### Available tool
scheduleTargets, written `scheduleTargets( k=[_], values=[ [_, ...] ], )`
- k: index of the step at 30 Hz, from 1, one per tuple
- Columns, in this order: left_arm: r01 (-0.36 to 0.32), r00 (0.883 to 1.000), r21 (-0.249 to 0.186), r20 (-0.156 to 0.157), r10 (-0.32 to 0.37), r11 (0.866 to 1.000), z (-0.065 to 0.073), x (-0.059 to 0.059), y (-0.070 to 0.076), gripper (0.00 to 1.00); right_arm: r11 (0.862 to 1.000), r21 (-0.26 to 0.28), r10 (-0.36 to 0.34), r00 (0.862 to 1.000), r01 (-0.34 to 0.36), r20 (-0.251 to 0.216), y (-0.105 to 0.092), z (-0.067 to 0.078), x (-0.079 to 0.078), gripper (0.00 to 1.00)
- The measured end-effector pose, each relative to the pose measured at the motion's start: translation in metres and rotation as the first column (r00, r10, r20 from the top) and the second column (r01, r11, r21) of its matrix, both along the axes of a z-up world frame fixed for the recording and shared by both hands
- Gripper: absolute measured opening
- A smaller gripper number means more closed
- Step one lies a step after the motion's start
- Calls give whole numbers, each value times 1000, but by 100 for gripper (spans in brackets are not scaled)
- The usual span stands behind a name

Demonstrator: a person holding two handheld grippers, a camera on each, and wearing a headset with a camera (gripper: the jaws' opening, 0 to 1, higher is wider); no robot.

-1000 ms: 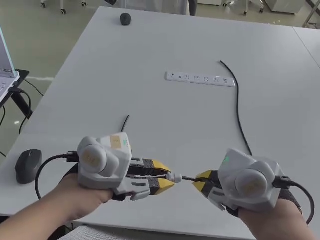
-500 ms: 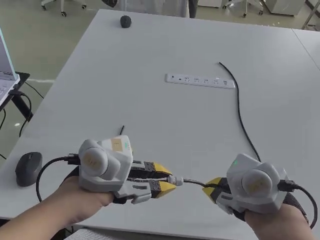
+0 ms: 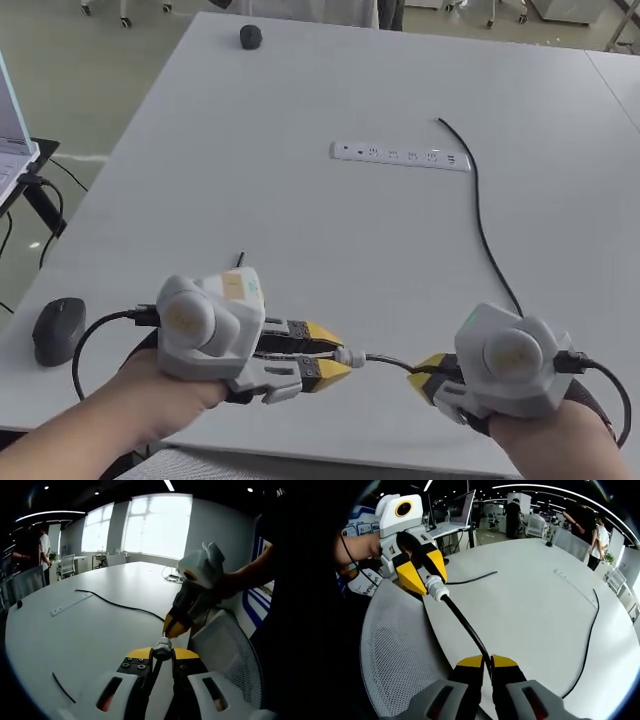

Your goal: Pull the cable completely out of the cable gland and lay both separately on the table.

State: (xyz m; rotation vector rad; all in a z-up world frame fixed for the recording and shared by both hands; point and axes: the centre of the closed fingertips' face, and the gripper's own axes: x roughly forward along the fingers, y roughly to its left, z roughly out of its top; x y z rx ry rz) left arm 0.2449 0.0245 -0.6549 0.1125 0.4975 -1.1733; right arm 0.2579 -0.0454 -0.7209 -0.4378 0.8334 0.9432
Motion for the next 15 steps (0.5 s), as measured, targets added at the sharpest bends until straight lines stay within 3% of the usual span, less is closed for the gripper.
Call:
scheduleTargets(
  k=[2, 9, 15],
  values=[
    [-4, 1000, 1, -3, 4, 1000, 0, 0, 1, 15, 999, 35, 8, 1000, -8, 1, 4, 5, -1, 1],
    [-11, 1000, -2, 5, 11, 1000, 3, 1, 1, 15, 997, 67, 42, 997, -46, 61, 16, 23, 1, 9],
    [-4, 1000, 4, 4, 4, 1000, 1, 0, 1, 15, 987, 34, 152, 979, -158, 138, 35, 40, -3, 13]
  ],
)
